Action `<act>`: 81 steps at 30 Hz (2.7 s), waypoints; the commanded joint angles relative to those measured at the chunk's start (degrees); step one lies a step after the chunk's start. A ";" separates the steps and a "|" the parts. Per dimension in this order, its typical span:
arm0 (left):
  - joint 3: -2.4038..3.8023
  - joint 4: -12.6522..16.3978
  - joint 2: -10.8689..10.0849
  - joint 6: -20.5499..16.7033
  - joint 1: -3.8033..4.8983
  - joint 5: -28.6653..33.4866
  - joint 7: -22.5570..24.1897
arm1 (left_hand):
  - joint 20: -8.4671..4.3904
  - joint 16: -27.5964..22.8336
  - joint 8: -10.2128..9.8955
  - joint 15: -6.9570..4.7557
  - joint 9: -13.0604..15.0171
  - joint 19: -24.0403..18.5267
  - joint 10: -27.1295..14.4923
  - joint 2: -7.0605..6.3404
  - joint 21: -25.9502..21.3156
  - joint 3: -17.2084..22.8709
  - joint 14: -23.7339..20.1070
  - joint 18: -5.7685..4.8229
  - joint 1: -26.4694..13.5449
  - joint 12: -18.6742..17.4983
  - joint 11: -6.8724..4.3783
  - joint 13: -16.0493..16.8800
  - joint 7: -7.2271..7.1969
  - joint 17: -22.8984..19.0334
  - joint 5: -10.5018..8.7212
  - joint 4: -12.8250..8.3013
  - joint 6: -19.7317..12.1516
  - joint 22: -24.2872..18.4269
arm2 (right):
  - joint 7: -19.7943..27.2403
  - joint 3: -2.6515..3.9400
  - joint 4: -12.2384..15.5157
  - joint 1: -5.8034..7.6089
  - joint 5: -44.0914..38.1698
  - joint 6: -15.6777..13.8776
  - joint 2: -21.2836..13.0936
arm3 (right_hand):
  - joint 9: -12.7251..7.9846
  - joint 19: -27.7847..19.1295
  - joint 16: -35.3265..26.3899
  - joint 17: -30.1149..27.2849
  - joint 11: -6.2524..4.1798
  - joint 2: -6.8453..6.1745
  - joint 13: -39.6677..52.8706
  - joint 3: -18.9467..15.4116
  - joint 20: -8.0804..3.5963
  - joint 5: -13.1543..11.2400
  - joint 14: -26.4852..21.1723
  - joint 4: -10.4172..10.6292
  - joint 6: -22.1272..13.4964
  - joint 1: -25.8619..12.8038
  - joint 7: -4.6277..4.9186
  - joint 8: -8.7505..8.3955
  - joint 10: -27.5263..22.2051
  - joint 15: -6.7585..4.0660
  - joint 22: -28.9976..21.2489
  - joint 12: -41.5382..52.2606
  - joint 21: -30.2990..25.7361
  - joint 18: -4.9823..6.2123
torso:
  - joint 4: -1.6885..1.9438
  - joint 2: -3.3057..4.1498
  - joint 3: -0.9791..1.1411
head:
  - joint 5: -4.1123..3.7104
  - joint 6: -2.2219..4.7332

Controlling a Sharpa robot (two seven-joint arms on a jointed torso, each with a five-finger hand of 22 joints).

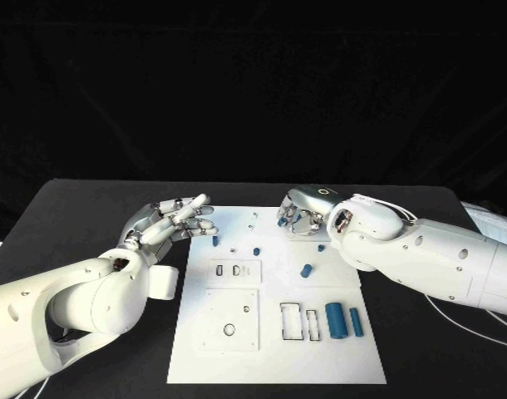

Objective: Assemble the parts on the task board

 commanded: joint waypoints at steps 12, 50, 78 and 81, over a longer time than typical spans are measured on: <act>0.05 -0.08 0.12 1.49 0.09 0.64 0.11 | 0.15 0.15 -0.47 -0.11 -0.12 0.34 -0.41 0.50 -0.06 -0.19 0.08 -0.05 0.03 -0.27 0.02 -0.12 0.16 0.17 0.18 -0.41 0.22 0.09 | -3.88 0.15 -1.06 0.21 -1.03 -8.38 2.86 | 0.40 -0.42 0.17 0.10 0.40 -0.51 -0.06 0.88 0.17 -0.48 0.34 0.44 -0.47 0.34 0.53 -0.44 -1.06 0.19 0.28 -0.04 0.35 -0.88 | 0.18 0.27 -0.08 | 1.08 0.58; 0.05 -0.02 0.22 1.87 0.32 0.64 -0.09 | 0.17 0.12 -0.53 -0.09 -0.14 0.32 -0.46 0.56 -0.08 -0.24 0.01 -0.05 0.04 -0.33 0.02 -0.14 0.14 0.28 0.18 -0.49 0.21 0.09 | -3.57 -0.16 -6.49 1.09 -0.88 -4.14 9.03 | 0.34 -0.49 0.82 0.48 0.59 -1.37 -0.06 0.99 0.42 -0.63 0.31 1.26 -0.91 -0.36 0.69 -0.54 -1.57 0.40 0.72 -0.02 0.70 -0.92 | 0.68 1.17 -0.48 | 1.58 0.16; 0.06 0.15 0.19 2.50 0.60 0.64 -0.36 | 0.18 0.10 -0.61 -0.07 -0.16 0.31 -0.56 0.57 -0.10 -0.32 -0.04 -0.06 0.00 -0.40 0.05 -0.18 0.18 0.36 0.17 -0.52 0.14 0.10 | -4.12 -0.58 -8.43 1.09 -0.46 -4.67 10.46 | -1.13 -8.32 -9.29 -12.93 3.05 -5.78 -0.10 -2.17 2.41 -0.49 -3.85 3.44 -9.12 -0.78 2.69 -0.58 -14.07 2.43 -11.05 0.25 -5.92 1.28 | 0.68 1.35 -0.59 | 1.58 0.34; 0.06 0.08 0.19 2.56 0.61 0.66 -0.41 | 0.19 0.09 -0.67 -0.05 -0.18 0.30 -0.63 0.58 -0.12 -0.38 -0.08 -0.06 -0.04 -0.44 0.08 -0.20 0.22 0.43 0.17 -0.55 0.08 0.10 | -3.79 -0.59 -7.66 1.08 -0.07 -6.09 9.85 | -1.08 -9.48 -10.13 -13.62 3.22 -5.88 -0.09 -3.68 2.47 -0.47 -3.83 3.65 -9.91 0.09 2.74 -0.60 -15.12 2.51 -13.50 0.24 -7.49 1.69 | 0.71 1.35 -0.55 | 1.45 0.40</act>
